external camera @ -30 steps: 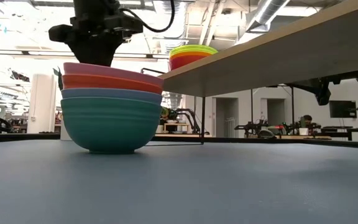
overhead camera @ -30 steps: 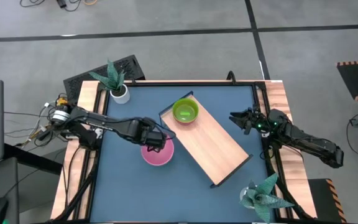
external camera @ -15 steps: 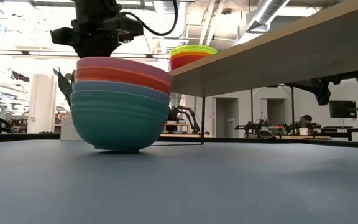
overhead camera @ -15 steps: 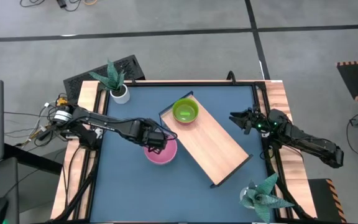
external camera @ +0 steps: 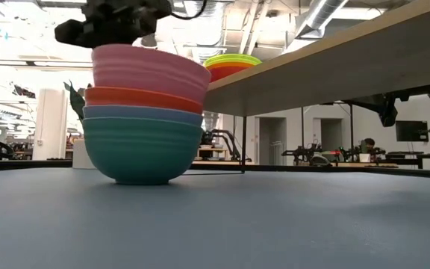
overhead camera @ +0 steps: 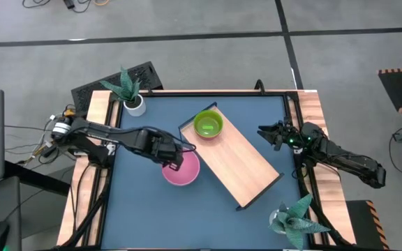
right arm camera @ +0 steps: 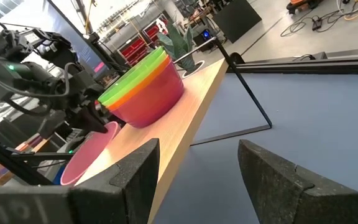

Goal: Place and stack bowls onto a shelf
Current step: Put the pink bowl on the shelf

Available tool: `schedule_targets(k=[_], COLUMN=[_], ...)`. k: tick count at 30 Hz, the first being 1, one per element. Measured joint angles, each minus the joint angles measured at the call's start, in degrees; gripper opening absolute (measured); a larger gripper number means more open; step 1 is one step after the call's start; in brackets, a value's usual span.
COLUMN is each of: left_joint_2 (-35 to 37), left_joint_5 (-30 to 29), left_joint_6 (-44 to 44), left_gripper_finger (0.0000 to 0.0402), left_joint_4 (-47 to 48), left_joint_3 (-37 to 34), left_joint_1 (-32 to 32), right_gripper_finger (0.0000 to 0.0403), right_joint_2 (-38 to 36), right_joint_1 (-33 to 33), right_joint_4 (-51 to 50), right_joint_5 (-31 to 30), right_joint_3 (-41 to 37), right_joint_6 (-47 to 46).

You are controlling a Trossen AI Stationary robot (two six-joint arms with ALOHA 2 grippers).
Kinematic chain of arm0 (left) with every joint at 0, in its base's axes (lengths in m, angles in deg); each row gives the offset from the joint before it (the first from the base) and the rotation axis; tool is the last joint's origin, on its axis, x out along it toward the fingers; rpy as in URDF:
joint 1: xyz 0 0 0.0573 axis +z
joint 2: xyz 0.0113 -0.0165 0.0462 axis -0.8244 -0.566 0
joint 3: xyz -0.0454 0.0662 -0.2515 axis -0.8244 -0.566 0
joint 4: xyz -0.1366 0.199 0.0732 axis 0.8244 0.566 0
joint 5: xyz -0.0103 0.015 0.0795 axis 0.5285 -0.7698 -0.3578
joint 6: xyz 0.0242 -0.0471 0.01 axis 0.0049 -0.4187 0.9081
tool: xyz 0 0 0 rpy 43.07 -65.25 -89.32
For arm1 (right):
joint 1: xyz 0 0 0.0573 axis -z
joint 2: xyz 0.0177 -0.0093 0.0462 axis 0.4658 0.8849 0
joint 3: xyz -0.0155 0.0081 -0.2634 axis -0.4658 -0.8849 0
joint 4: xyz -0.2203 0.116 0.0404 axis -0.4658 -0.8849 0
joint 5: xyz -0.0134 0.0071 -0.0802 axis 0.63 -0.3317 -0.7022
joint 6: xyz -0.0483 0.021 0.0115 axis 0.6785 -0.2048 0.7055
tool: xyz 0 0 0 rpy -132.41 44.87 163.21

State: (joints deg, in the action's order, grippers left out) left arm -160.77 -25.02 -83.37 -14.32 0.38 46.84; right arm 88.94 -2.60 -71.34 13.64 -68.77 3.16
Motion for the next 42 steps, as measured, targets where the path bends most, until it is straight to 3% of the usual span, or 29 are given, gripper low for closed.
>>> schedule_targets(k=[4,9,16,32,36,42], left_joint_2=[2.3,6.0,8.0,6.6,4.8,-0.6], left_joint_5=[1.0,1.7,-7.3,-18.6,-18.4,-16.3], left_joint_6=[-1.8,-2.0,-2.9,1.4,4.0,5.7], left_gripper_finger=[0.0,0.0,0.0,0.0,0.0,0.0], left_joint_4=[-1.9,-10.8,-26.4,-54.0,-58.0,-54.0], left_joint_3=[0.0,0.0,0.0,0.0,1.2,6.2], left_joint_1=[0.0,-1.1,-3.5,-6.5,-6.7,-6.3], right_gripper_finger=[0.0245,0.0245,0.0245,0.0245,0.0245,0.0245], right_joint_2=[0.0,0.0,0.0,0.0,0.0,2.0], right_joint_1=[0.0,0.0,0.0,0.0,0.0,0.0], right_joint_4=[0.0,0.0,0.0,0.0,0.0,0.0], right_joint_5=[0.0,0.0,0.0,0.0,0.0,0.0], right_joint_3=[0.0,0.0,0.0,0.0,0.0,0.0], right_joint_6=[0.0,-0.4,-0.4,-1.0,-1.0,-1.0])
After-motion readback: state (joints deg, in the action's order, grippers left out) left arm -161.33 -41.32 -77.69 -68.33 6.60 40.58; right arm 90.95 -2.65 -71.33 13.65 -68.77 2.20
